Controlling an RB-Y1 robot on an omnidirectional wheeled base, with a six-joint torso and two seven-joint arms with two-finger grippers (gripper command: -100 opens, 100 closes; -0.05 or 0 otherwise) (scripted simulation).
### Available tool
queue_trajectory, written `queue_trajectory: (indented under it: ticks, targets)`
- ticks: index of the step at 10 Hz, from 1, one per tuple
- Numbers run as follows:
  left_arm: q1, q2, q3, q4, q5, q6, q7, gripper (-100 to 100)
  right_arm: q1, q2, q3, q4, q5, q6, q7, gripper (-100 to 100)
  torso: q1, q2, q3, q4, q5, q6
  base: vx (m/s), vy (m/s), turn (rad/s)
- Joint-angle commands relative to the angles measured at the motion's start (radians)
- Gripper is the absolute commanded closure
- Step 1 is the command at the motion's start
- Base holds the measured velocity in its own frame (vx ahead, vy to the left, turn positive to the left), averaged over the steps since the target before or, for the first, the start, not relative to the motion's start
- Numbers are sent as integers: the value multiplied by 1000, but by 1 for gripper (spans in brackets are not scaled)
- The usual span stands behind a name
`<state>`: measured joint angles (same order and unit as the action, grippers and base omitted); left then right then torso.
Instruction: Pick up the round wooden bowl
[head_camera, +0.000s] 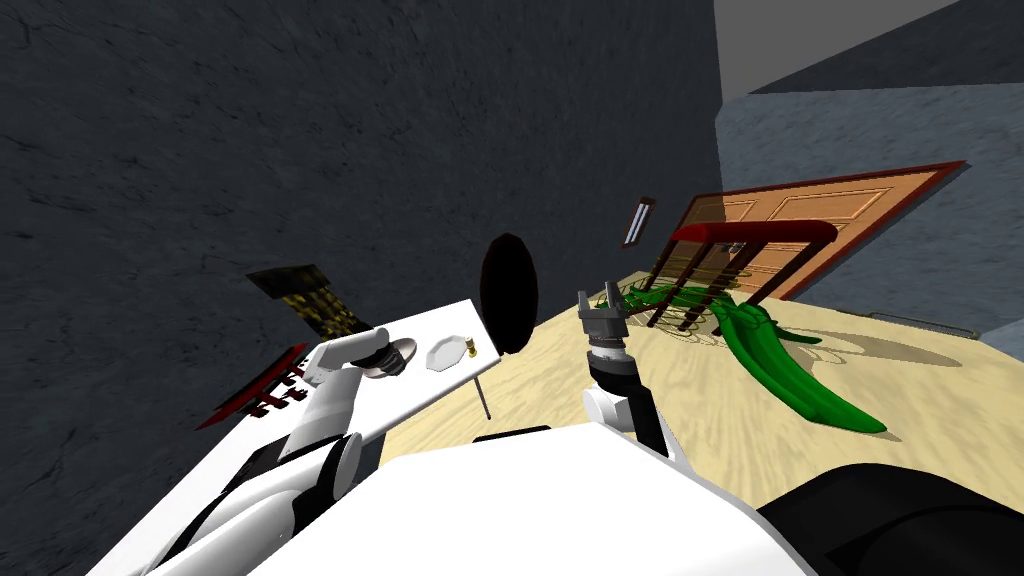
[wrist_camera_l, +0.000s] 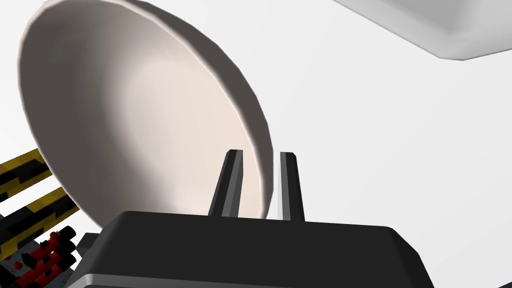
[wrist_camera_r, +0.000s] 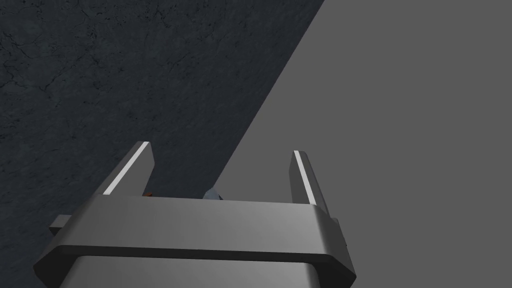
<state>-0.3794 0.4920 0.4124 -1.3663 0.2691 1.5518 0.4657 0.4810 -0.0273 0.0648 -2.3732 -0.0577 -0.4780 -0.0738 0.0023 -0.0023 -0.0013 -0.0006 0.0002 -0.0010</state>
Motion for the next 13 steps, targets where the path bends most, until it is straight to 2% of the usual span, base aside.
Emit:
queue_trajectory:
  ticks: [1, 2, 3, 4, 5, 6, 7, 8, 9, 10, 11, 12, 13]
  targets:
    - [-50, -2, -43, 50, 23, -24, -20, 100, 0, 0, 0, 0, 0, 0, 0, 0, 0, 0, 0, 0, 0, 0, 46, -25, 358]
    - [-50, -2, -43, 55, 23, -24, -20, 100, 0, 0, 0, 0, 0, 0, 0, 0, -1, -2, -1, 0, -1, -2, 57, -40, 303]
    - [-92, -9, -84, 95, 48, -49, -38, 100, 0, 0, 0, 0, 0, 0, 0, 0, -2, -3, -1, 0, -1, 0, 55, -54, 368]
    - [-106, -9, -96, 108, 48, -49, -38, 100, 0, 0, 0, 0, 0, 0, 0, 0, -4, -3, -2, 0, -1, 0, 43, -48, 248]
    - [-106, -9, -96, 118, 48, -49, -38, 100, 0, 0, 0, 0, 0, 0, 0, 0, -4, -3, -1, 0, -1, 1, 17, -16, 21]
    - [-150, -16, -143, 156, 73, -74, -56, 100, 0, 0, 0, 0, 0, 0, 0, 0, -3, -2, -1, 0, -1, 2, 28, -23, 380]
    - [-162, -16, -150, 181, 73, -74, -56, 100, 0, 0, 0, 0, 0, 0, 0, 0, -2, -2, -1, 0, -1, -1, 32, -33, 241]
    - [-201, -22, -189, 214, 99, -99, -74, 100, 0, 0, 0, 0, 0, 0, 0, 0, -2, -2, -1, 0, -1, 0, 43, -39, 338]
    - [-218, -22, -204, 239, 99, -99, -74, 100, 0, 0, 0, 0, 0, 0, 0, 0, -4, -3, -1, 0, -1, 0, 44, -47, 253]
    - [-251, -29, -241, 271, 124, -125, -93, 100, 0, 0, 0, 0, 0, 0, 0, 0, -4, -3, -2, 0, -1, 0, 44, -49, 374]
    - [-272, -29, -258, 288, 124, -125, -93, 100, 0, 0, 0, 0, 0, 0, 0, 0, -4, -3, -2, 0, -1, -1, 36, -51, 226]
    - [-274, -29, -258, 306, 124, -125, -93, 100, 0, 0, 0, 0, 0, 0, 0, 0, -4, -3, -1, 0, -1, 1, 16, -23, -4]
    - [-316, -36, -303, 340, 149, -150, -111, 100, 0, 0, 0, 0, 0, 0, 0, 0, -3, -2, -1, 0, -1, 2, 32, -25, 308]
